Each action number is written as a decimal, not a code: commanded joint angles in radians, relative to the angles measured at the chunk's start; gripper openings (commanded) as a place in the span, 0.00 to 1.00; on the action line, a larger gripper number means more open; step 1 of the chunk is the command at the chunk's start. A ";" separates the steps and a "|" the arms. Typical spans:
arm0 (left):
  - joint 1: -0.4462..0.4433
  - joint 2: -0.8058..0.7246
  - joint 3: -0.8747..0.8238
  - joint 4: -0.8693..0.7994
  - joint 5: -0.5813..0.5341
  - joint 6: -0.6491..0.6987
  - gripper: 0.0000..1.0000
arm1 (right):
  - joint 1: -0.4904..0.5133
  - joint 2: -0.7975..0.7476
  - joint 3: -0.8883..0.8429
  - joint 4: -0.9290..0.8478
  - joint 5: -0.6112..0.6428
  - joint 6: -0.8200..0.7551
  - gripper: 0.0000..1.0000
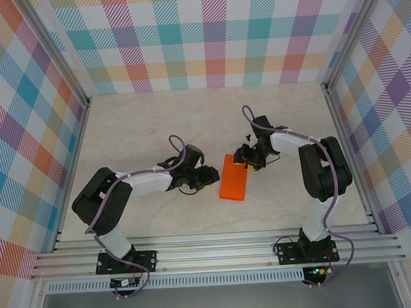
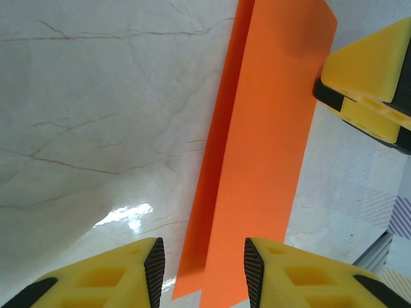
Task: Fold a paper plane with a square sheet of paper (pick it up from the middle)
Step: Move the paper to the center of the table.
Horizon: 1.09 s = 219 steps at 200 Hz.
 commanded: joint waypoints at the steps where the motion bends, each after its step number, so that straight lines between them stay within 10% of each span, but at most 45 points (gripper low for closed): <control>1: 0.002 0.026 -0.006 0.044 0.069 -0.022 0.40 | 0.006 -0.074 -0.003 -0.002 0.019 -0.007 0.51; 219: -0.039 0.161 0.107 0.101 0.164 -0.036 0.23 | 0.004 -0.311 -0.227 -0.010 0.138 0.028 0.55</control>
